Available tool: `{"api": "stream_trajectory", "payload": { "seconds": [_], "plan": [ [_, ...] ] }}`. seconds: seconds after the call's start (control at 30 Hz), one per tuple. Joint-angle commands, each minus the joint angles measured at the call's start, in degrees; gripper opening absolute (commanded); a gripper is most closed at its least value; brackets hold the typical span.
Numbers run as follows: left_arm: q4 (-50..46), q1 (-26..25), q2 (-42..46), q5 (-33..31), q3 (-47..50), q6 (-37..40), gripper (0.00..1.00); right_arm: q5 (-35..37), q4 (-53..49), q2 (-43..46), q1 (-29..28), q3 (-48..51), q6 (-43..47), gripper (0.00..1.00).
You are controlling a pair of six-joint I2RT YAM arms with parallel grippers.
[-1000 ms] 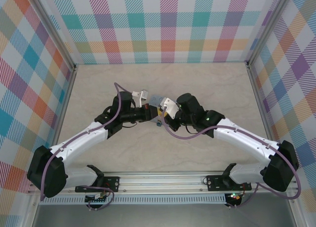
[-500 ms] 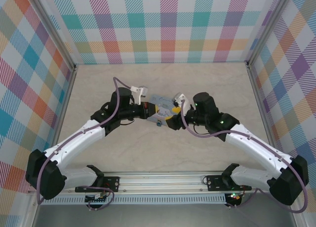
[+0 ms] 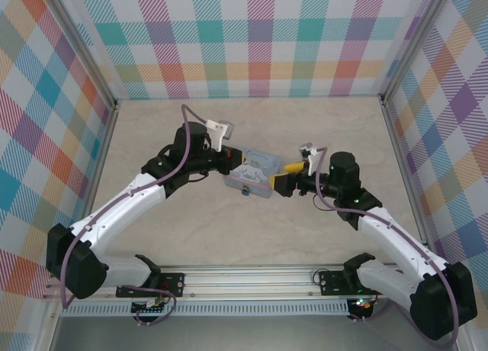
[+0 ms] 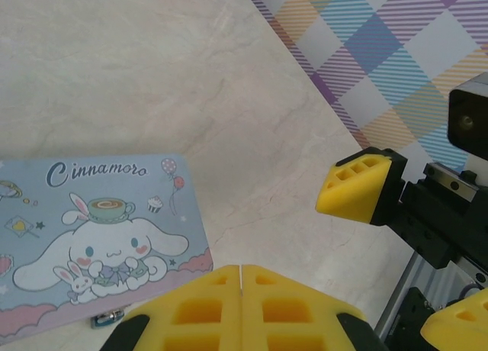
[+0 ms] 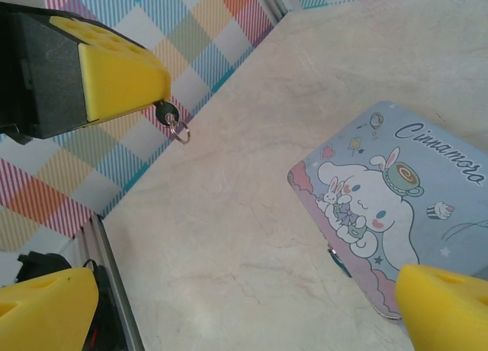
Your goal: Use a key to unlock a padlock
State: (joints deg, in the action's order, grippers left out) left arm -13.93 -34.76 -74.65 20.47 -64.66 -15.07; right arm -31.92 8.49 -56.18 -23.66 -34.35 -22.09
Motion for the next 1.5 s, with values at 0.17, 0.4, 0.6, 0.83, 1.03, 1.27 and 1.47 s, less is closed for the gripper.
{"api": "stream_trajectory", "payload": {
  "seconds": [0.17, 0.4, 0.6, 0.83, 1.03, 1.27, 1.47],
  "plan": [
    [-0.6, -0.7, -2.6, 8.8, -6.0, 4.4, 0.0, -12.5, 22.6, -4.1, 2.9, 2.7, -14.6, 1.0],
    [1.2, -0.7, -2.6, 14.5, -6.6, 5.3, 0.0, -19.8, 39.0, -12.4, 2.8, 1.0, -23.3, 1.0],
    [1.9, -0.7, -3.0, 15.8, -6.4, 4.7, 0.0, -22.6, 55.9, -21.0, 2.5, 0.4, -32.6, 0.89],
    [2.1, -0.7, -2.9, 15.5, -6.2, 4.5, 0.0, -23.2, 59.8, -25.5, 0.4, -0.9, -33.9, 0.8],
    [2.1, -0.7, -3.2, 15.5, -6.1, 4.4, 0.0, -23.1, 58.8, -25.8, -1.1, -2.1, -33.1, 0.75],
    [2.4, -0.7, -3.2, 15.6, -6.0, 3.9, 0.0, -23.1, 58.8, -26.7, -1.8, -3.3, -33.2, 0.61],
    [2.6, -0.7, -3.2, 15.8, -5.8, 3.8, 0.0, -22.8, 58.4, -26.8, -2.0, -3.7, -32.9, 0.52]
  ]
}}
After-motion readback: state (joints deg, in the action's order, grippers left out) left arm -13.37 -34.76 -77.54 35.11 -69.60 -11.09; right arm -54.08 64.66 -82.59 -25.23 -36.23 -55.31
